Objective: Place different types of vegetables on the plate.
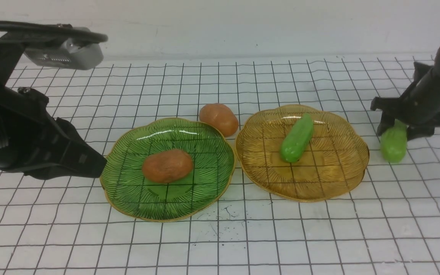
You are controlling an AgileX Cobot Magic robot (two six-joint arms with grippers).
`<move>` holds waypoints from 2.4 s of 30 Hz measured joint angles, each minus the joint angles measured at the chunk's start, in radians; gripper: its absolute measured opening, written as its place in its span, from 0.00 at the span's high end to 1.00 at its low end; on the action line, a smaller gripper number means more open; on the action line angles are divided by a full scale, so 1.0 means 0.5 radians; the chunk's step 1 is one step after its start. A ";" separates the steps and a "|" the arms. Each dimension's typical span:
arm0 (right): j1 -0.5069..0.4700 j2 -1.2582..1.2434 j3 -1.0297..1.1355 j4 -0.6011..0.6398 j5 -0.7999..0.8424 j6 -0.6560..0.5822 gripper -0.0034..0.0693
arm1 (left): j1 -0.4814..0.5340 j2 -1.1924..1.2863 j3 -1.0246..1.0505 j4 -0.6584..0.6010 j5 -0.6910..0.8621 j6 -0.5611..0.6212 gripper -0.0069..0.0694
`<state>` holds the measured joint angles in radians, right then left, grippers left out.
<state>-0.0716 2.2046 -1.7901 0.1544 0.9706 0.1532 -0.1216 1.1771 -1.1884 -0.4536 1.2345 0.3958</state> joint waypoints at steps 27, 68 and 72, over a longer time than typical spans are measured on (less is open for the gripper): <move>0.500 -0.177 -0.067 0.142 0.512 -0.348 0.12 | -0.237 0.895 -0.740 0.053 -0.632 -0.074 0.92; 0.715 -1.616 0.226 0.068 0.606 -0.424 0.45 | -0.557 2.638 -2.343 0.965 -0.523 -1.630 0.02; 0.715 -1.616 0.226 0.068 0.606 -0.426 0.45 | -0.557 2.649 -2.349 0.961 -0.549 -1.641 0.05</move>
<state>0.2861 1.3966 -1.6770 0.1883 1.2736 -0.0598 -0.4003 2.5016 -2.3627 0.0269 0.9599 -0.4246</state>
